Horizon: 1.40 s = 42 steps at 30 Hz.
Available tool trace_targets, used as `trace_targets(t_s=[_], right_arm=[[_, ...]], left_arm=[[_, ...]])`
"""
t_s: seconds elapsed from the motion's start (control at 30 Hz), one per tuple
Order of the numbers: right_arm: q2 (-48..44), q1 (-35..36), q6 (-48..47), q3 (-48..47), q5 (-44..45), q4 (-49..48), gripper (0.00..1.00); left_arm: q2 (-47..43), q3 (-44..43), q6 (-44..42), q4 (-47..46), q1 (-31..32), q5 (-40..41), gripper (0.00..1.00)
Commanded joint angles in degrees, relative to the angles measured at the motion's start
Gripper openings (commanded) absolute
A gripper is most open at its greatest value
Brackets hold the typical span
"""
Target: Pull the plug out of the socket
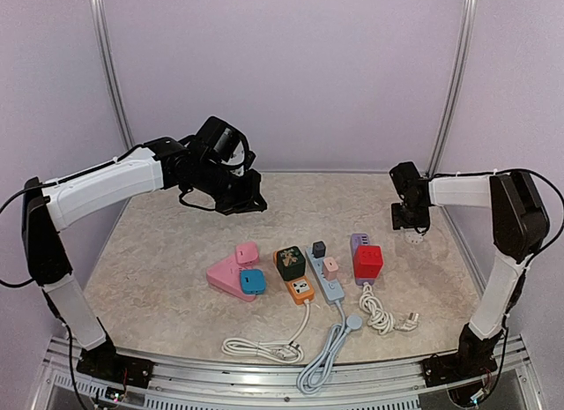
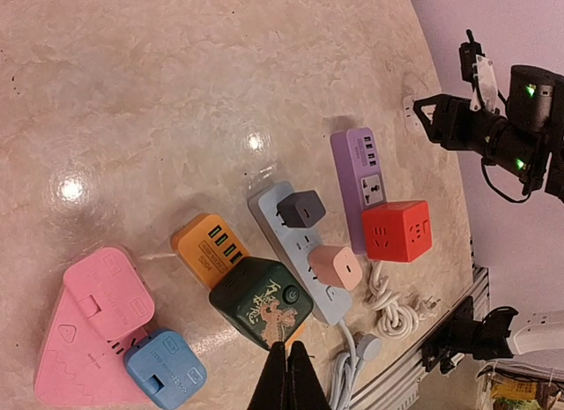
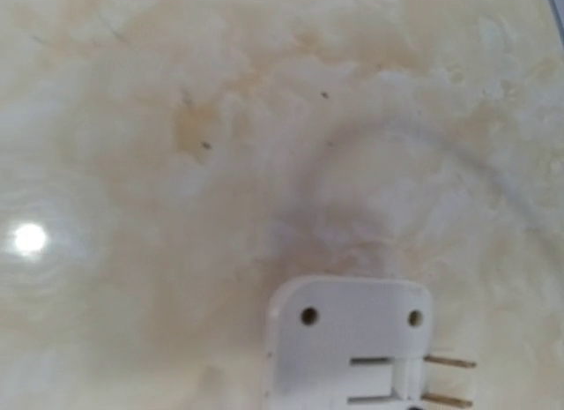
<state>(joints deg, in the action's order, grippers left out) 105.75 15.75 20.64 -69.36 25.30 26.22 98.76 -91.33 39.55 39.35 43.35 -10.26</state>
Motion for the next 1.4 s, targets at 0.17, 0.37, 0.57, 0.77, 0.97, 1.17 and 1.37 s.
trace_targets(t_s=[0.17,0.37,0.57,0.77,0.97,1.17,1.37], right_arm=[[-10.26,2.25,0.69,2.49,-7.81,-0.09,0.62],[-15.33,6.84,2.25,2.36,-11.82,2.4,0.62],[-19.05,12.56,5.91,2.43,-14.89,3.82,0.64],[-20.99,16.97,10.25,4.78,-12.97,6.99,0.73],[-23.12,20.44,15.02,9.27,-12.28,7.39,0.83],[-22.34,23.91,18.07,11.15,-11.13,7.69,0.88],[-20.88,25.65,19.48,12.34,-9.05,9.17,0.85]], left_arm=[[0.73,-0.56,0.3,0.5,0.15,0.14,0.0],[0.8,-0.34,0.35,0.81,0.11,0.1,0.0],[0.82,0.48,0.59,0.36,0.15,-0.05,0.0],[1.37,0.86,1.0,-0.59,0.74,0.0,0.0],[2.33,0.33,1.14,-1.42,1.29,-0.49,0.0],[3.49,-0.89,0.63,-1.22,1.71,-1.23,0.0],[4.3,-1.53,0.35,-1.47,1.91,-1.9,0.0]])
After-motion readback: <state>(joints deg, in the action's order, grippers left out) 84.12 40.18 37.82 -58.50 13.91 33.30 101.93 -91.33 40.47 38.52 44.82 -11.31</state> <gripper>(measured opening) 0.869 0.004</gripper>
